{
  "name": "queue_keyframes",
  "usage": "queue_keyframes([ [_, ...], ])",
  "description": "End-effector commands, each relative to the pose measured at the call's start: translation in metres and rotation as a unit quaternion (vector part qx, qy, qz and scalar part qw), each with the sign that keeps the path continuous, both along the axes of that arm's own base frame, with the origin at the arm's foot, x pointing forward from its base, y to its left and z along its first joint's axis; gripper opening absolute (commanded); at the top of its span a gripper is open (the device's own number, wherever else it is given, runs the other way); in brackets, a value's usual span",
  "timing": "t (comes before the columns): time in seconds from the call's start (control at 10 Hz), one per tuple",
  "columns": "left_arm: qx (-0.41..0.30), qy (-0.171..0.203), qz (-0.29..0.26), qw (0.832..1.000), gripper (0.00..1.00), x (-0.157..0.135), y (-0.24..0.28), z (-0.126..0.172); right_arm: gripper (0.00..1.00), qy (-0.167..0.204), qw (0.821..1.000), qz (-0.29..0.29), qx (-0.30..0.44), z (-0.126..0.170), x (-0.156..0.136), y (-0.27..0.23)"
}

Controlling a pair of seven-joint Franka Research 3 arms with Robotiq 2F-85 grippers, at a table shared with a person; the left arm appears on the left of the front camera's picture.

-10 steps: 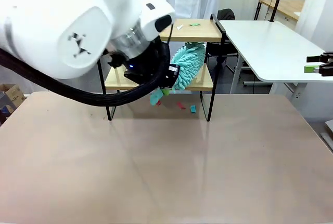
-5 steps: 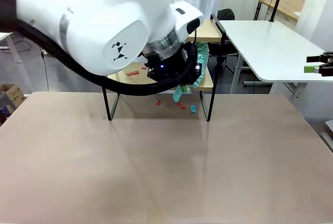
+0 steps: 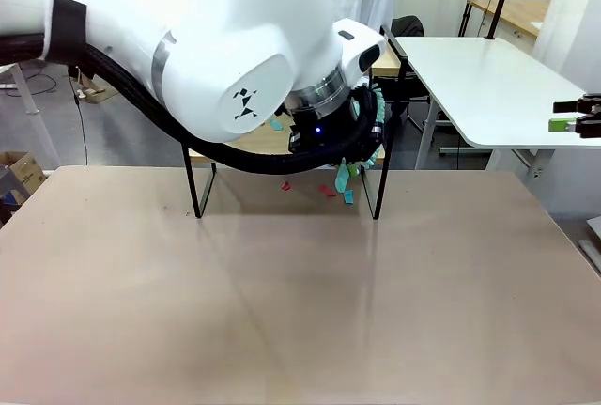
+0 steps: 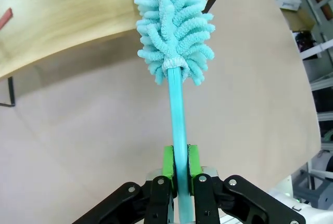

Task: Clean the shelf.
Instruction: Clean the specific section of the Shelf indicated by the human with the Duster.

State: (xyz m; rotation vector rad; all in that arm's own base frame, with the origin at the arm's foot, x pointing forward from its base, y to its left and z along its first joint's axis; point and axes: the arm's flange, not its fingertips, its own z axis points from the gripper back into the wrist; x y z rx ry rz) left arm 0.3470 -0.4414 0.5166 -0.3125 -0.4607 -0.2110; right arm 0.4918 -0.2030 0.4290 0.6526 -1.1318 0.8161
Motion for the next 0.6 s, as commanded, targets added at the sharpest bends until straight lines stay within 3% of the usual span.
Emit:
queue_keyframes([
  [0.0,0.013,-0.006,0.021,1.000,0.13,0.004,-0.018,-0.003,1.00,-0.002,1.000,0.000,-0.001,0.002,0.000,0.001],
  [0.3,0.021,0.011,0.031,0.999,0.13,0.004,-0.017,-0.006,1.00,-0.002,1.000,0.000,-0.001,0.002,0.000,0.001],
  [0.5,0.013,0.003,0.007,1.000,0.13,0.000,-0.009,-0.013,1.00,-0.002,1.000,0.000,-0.001,0.002,0.000,0.001],
])
